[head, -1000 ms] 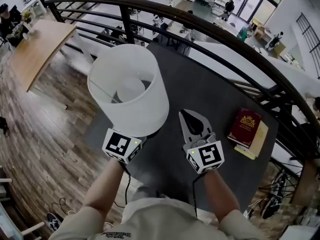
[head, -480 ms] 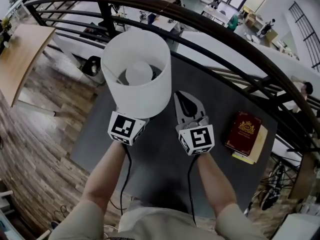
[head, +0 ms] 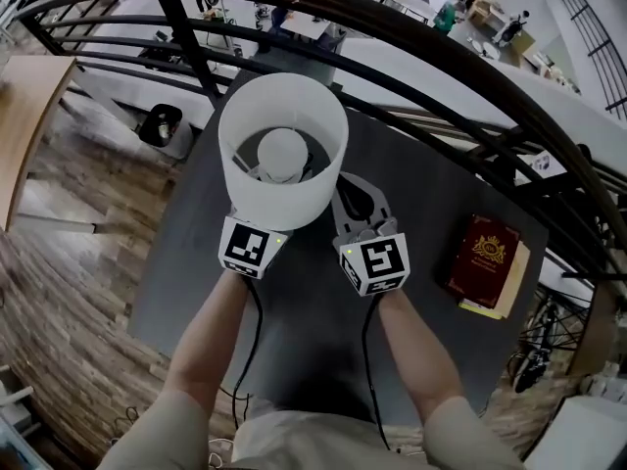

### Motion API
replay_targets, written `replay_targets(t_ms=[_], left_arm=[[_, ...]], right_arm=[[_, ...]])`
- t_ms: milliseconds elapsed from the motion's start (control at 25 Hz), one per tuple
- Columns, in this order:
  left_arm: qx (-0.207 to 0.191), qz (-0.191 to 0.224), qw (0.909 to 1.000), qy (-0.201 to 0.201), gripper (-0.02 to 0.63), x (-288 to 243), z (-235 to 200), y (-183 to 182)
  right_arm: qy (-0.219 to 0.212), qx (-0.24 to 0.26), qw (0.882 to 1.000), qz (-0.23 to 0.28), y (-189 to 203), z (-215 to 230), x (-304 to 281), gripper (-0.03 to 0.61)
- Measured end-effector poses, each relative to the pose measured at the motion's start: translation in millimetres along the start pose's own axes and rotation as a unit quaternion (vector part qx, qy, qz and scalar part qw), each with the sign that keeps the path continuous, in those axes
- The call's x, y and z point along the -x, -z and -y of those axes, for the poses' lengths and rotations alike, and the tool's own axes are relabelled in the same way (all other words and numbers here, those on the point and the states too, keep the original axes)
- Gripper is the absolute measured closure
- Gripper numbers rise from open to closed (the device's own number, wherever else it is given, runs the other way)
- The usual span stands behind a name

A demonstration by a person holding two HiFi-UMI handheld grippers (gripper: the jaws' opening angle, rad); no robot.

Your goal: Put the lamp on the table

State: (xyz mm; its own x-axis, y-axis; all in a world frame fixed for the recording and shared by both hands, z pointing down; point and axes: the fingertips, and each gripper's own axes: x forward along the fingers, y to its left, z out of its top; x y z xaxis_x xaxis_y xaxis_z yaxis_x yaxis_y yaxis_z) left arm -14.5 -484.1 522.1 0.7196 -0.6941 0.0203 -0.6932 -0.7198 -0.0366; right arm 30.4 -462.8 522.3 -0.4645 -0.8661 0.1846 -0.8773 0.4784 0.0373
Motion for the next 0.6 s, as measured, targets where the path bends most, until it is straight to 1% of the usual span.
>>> replay_targets(t_ms=[280,440,600], left_arm=[[0.018,-0.005,0.9998,-0.001,0.482,-2,-4,28],[0.014,-0.004,0.9999,0.003,0.482,0,-2,32],[0.004,0.004,1.0000,0.003,0.482,1,-1,32]], right_arm=[[0.008,-0.024,0.999,-0.024,36,5,-7,0.577],[0.012,-0.041,0.998,-0.041,53,4,-11,0.577],[0.015,-0.059,0.997,-0.048,63,2,-11,0.577]])
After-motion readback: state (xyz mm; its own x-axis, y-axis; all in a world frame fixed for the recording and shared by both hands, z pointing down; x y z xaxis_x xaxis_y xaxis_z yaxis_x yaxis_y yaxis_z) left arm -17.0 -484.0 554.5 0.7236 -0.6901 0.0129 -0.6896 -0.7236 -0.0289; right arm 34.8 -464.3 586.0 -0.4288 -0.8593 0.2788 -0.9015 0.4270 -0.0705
